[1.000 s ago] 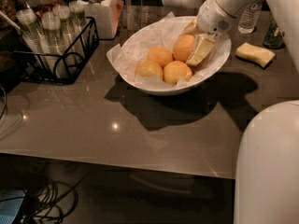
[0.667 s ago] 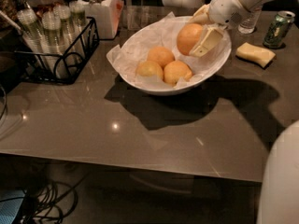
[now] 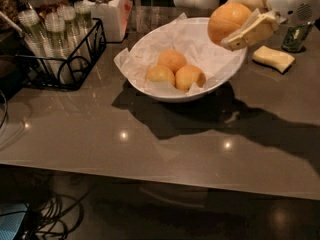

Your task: Pick orange from white bowl

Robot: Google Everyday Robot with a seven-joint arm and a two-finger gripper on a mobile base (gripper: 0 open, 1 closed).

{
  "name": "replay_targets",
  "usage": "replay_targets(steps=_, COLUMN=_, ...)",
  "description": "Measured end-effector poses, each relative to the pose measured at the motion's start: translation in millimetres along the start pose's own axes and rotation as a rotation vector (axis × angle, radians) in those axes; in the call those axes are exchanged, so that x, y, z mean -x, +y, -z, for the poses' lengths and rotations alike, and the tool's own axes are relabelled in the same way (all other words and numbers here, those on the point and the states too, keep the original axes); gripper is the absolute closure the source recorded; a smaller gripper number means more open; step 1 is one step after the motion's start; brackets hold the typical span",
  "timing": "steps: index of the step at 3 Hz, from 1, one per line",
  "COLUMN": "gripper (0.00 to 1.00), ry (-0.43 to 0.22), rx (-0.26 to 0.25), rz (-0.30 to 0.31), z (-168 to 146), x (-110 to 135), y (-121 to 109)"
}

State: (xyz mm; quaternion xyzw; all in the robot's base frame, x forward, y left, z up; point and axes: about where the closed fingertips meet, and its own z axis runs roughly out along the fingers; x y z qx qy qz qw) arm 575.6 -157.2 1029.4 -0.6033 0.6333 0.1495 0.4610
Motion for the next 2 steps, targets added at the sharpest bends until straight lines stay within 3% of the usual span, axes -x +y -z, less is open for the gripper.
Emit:
replay_targets(steps=1, gripper=1.00, ry=-0.045, rx=-0.036, rz=-0.029, z=10.7, x=13.6, y=13.6)
replay_targets(steps=2, gripper=1.00, ry=-0.045, rx=-0.036, rz=-0.029, z=9.2, x=11.4, y=14.6)
